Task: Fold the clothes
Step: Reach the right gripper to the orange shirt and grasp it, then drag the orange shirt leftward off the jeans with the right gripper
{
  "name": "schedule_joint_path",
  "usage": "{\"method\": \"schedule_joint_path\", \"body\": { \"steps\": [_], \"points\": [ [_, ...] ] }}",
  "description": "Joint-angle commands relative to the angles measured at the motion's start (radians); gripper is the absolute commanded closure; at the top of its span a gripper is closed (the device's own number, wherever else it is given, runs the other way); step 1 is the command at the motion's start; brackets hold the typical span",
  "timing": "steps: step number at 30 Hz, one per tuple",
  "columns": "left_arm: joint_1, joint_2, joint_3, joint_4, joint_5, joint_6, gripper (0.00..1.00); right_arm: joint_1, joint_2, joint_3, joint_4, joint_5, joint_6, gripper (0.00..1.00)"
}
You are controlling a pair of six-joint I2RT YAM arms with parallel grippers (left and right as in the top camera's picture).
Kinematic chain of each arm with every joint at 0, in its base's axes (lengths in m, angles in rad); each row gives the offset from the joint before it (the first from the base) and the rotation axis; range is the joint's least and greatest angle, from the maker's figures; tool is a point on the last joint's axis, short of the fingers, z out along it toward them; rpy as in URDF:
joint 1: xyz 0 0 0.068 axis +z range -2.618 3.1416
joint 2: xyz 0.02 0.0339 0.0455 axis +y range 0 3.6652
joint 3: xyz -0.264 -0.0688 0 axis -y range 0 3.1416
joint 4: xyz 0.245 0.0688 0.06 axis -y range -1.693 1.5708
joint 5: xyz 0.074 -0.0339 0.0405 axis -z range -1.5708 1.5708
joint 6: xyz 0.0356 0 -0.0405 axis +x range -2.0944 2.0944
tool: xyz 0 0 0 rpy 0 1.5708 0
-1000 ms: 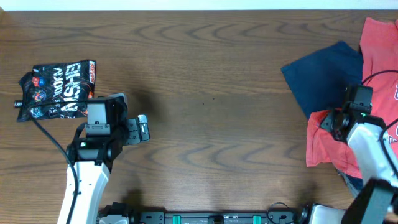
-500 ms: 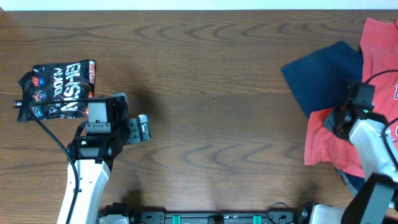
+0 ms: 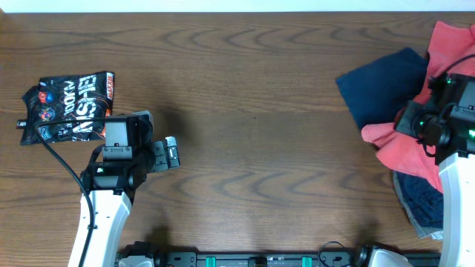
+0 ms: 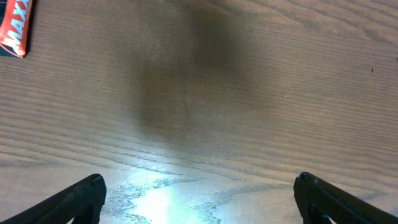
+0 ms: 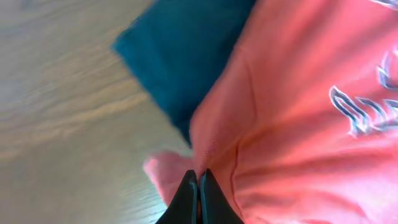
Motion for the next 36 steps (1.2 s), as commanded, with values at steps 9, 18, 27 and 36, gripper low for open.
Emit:
{"method": "schedule_joint_path", "body": {
  "steps": [9,18,27,36],
  "points": [
    [0.005,0.001,0.022,0.000,0.002,-0.005,0.02,0.148,-0.044,0.049,0.180,-0.756,-0.145,0.98],
    [0.005,0.001,0.022,0.013,0.002,-0.005,0.02,0.601,0.074,0.005,0.237,-0.536,-0.067,0.93],
    [0.005,0.001,0.022,0.021,0.003,-0.005,0.02,0.863,0.248,0.005,0.453,0.079,0.247,0.89],
    [0.005,0.001,0.022,0.019,0.029,-0.005,0.02,0.738,0.274,-0.001,0.072,0.307,0.269,0.37]
  ]
}}
